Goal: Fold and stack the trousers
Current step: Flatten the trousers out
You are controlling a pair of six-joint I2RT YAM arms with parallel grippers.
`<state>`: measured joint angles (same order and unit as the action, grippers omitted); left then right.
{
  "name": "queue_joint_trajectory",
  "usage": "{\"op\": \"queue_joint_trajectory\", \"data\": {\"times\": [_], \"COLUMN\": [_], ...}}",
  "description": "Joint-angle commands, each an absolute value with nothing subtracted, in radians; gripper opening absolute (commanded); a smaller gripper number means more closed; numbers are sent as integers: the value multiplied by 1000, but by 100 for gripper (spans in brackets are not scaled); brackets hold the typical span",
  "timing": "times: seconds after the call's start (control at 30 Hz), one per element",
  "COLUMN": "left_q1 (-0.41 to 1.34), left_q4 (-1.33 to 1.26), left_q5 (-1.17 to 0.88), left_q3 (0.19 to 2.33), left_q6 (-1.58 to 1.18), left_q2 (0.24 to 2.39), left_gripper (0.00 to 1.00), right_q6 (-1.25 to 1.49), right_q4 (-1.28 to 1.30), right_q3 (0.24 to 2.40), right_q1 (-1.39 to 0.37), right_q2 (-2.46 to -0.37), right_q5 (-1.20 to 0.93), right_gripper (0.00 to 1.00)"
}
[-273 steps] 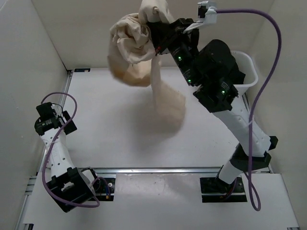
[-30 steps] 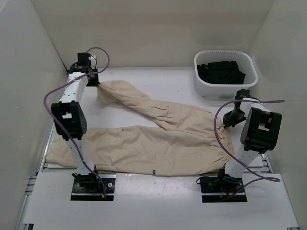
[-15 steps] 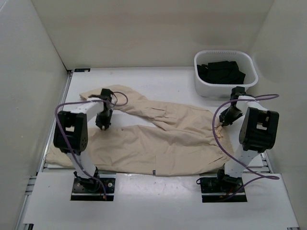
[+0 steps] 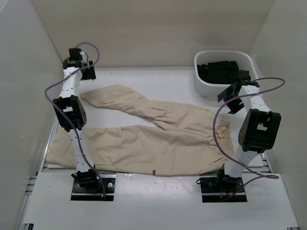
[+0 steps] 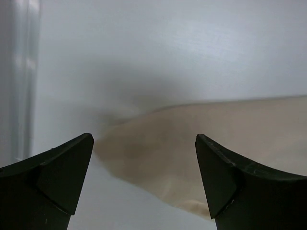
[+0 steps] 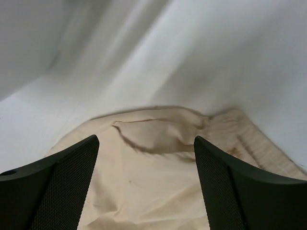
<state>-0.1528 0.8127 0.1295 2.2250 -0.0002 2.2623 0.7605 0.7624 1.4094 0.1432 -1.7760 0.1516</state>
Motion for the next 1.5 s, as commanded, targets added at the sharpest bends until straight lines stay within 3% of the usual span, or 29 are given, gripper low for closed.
{"op": "queue_joint_trajectory", "data": {"times": [0.0, 0.2, 0.23, 0.3, 0.33, 0.37, 0.4, 0.43, 0.53, 0.57, 0.63, 0.67, 0.73, 0.77, 0.8, 0.83, 0.9, 0.97, 1.2, 1.3, 1.47], "left_q1": [-155, -207, -216, -216, -216, -225, -225, -225, -271, -281, -281, -272, -262, -262, -262, -273, -299, -339, -250, -160, -95], "left_q4": [951, 963, 963, 963, 963, 974, 992, 1005, 1019, 1019, 1019, 1019, 1035, 1046, 1055, 1055, 1037, 1025, 1118, 1131, 1131], "left_q5": [92, -24, -50, -127, -149, -176, -187, -201, -232, -232, -132, -103, -31, -19, -18, -32, -89, -185, -330, -315, -252], "left_q3": [2175, 2057, 2033, 1948, 1922, 1878, 1858, 1838, 1696, 1643, 1455, 1393, 1245, 1215, 1200, 1212, 1280, 1441, 1860, 1896, 1855], "left_q6": [0, 0, 0, 0, 0, 0, 0, 0, 0, 0, 0, 0, 0, 0, 0, 0, 0, 0, 0, 0, 0], "left_q2": [2384, 2422, 2398, 2364, 2347, 2315, 2297, 2277, 2140, 2047, 1952, 1910, 1804, 1775, 1728, 1708, 1694, 1732, 2118, 2207, 2293], "left_gripper": [100, 99, 94, 76, 44, 25, 14, 14, 14, 14, 14, 14, 14, 14, 14, 22, 69, 81, 84, 92, 97], "right_q6": [749, 802, 811, 828, 842, 854, 854, 854, 845, 836, 825, 815, 802, 792, 773, 764, 737, 718, 681, 681, 672], "right_q4": [744, 787, 798, 798, 784, 784, 773, 773, 762, 762, 762, 772, 772, 772, 772, 759, 759, 785, 796, 796, 796], "right_q3": [1451, 1451, 1439, 1384, 1358, 1333, 1300, 1289, 1270, 1270, 1261, 1261, 1261, 1261, 1261, 1261, 1287, 1328, 1362, 1362, 1353], "right_q1": [117, 117, 107, 107, 107, 107, 107, 107, 98, 98, 98, 98, 98, 98, 98, 98, 87, 78, 48, 48, 48], "right_q2": [-1827, -1934, -1946, -1938, -1916, -1905, -1896, -1882, -1882, -1882, -1894, -1894, -1894, -1894, -1884, -1869, -1859, -1859, -1879, -1879, -1879], "right_q5": [71, 52, 52, 52, 52, 52, 52, 52, 61, 61, 61, 61, 61, 80, 100, 115, 143, 158, 178, 178, 187], "right_gripper": [85, 86, 86, 86, 86, 86, 86, 83, 68, 53, 38, 19, 3, 0, 0, 0, 0, 0, 0, 0, 0]}}
